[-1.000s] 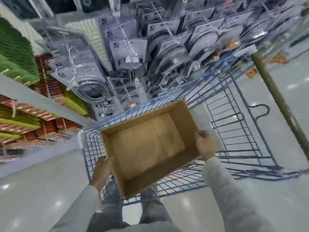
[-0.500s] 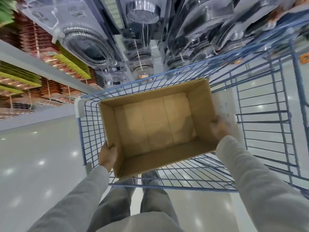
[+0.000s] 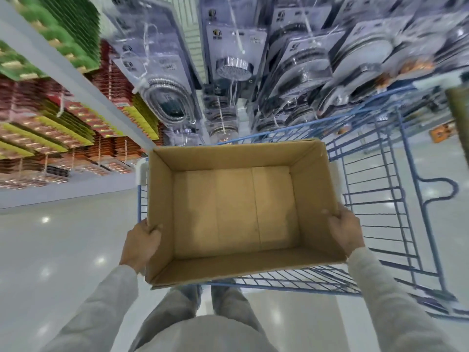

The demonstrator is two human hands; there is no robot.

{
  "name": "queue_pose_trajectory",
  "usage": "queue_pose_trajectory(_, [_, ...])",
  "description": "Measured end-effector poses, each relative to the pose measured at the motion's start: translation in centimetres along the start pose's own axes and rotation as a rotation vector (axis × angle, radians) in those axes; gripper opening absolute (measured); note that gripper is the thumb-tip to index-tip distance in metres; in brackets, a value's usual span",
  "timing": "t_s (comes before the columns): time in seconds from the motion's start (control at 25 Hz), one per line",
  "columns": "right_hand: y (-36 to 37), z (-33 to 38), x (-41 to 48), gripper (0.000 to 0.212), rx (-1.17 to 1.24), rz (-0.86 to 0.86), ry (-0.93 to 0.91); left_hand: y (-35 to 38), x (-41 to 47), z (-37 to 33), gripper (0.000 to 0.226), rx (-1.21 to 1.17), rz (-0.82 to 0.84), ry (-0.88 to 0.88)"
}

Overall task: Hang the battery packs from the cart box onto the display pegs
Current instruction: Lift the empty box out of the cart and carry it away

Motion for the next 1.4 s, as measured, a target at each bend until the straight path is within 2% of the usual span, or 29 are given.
queue_pose_trajectory(0.12, [-3.1,3.1,-5.1,0.022,-0.027,-0.029,-0.09,-5.1,-3.9,0.5,0.012,0.007,-0.064,0.06])
queue_pose_trajectory(0.28, [-6.3,8.7,-10.4,0.009,-0.017,-0.081,-0.216,-12.0,-8.6,2.1,0.023,-0.028,-0.159,0.085])
queue_pose_trajectory(0.4, [-7.0,13.1,-14.7,0.009,0.014,-0.106,-0.319,-16.7,-11.7,4.8,0.024,-0.115,-0.25,0.059])
queue_pose_trajectory(0.56, [-5.5,19.0,-20.2,0.006,0.047,-0.063,-0.476,-20.8,-15.8,11.3,0.013,-0.269,-0.371,0.003])
queue_pose_trajectory(0.72, [-1.4,23.4,-25.4,0.001,0.023,0.019,-0.602,-22.9,-20.9,20.2,0.024,-0.391,-0.463,-0.085])
queue_pose_trajectory(0.8, [2.2,25.3,-28.3,0.006,-0.012,0.083,-0.675,-23.1,-24.4,26.1,0.025,-0.428,-0.514,-0.152])
queue_pose_trajectory(0.96, [11.1,27.9,-36.3,0.016,-0.094,0.252,-0.848,-21.9,-32.7,39.5,0.023,-0.529,-0.637,-0.352])
queue_pose_trajectory(1.04, [16.7,28.8,-41.8,0.022,-0.143,0.378,-0.953,-19.5,-37.8,47.1,0.024,-0.595,-0.7,-0.506])
queue_pose_trajectory(1.16, [25.1,29.7,-51.9,0.018,-0.236,0.603,-1.136,-13.8,-46.8,56.8,0.021,-0.709,-0.799,-0.745])
queue_pose_trajectory(1.32, [33.6,29.0,-65.6,0.018,-0.344,0.872,-1.348,-4.8,-58.0,63.7,0.02,-0.891,-0.863,-1.047])
queue_pose_trajectory(1.4, [37.5,27.4,-72.9,0.008,-0.434,1.003,-1.45,0.1,-63.4,65.2,0.02,-0.984,-0.903,-1.211])
Point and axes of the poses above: each hand's wrist, its own x-axis towards the middle knuckle, its own y-axis out of the palm, z = x × y, the point moved 6 cm from there along x, towards the middle knuckle, and after that the axes turned 11 degrees about x, right-handed, at the moved point
